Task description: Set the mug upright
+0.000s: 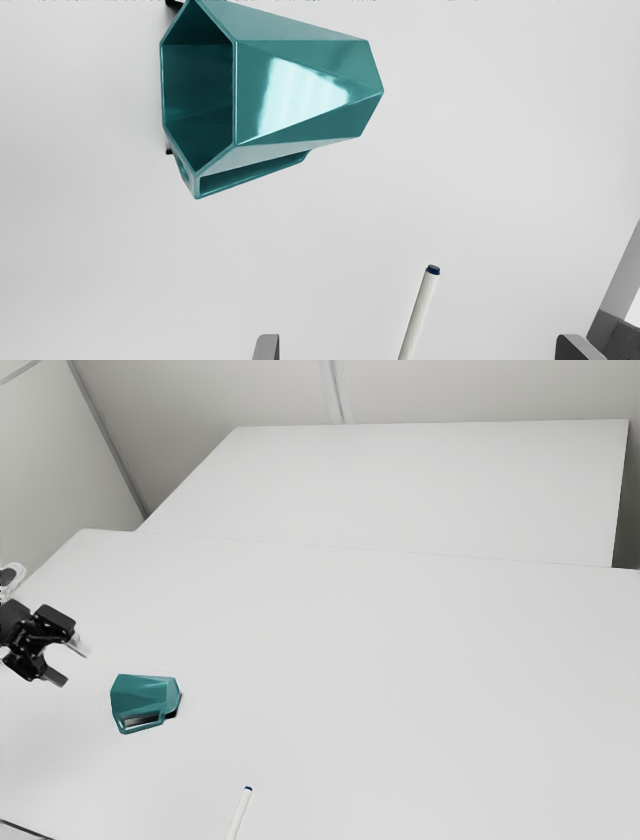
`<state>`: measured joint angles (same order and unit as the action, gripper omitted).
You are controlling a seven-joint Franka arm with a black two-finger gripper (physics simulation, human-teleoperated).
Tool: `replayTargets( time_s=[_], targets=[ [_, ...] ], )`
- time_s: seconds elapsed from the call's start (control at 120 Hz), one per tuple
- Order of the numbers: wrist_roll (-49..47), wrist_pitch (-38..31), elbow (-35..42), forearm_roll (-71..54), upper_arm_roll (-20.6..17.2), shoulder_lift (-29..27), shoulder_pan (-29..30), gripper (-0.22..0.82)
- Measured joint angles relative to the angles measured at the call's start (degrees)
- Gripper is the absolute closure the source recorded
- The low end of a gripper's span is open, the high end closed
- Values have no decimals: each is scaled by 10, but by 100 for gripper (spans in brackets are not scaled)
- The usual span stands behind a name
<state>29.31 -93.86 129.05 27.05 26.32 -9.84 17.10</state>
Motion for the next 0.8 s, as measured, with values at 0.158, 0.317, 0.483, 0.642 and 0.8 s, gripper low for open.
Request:
replayTargets(
  time_s=[0.158, 0.317, 0.483, 0.642, 0.8],
  targets=[
    [38, -50, -1, 26, 0, 26, 6, 0],
    [81, -74, -5, 78, 0, 93, 24, 0],
    [125, -66, -5, 128, 0, 124, 32, 0],
    [166, -51, -5, 164, -1, 146, 21, 0],
    [198, -41, -2, 183, -6, 170, 12, 0]
  ],
)
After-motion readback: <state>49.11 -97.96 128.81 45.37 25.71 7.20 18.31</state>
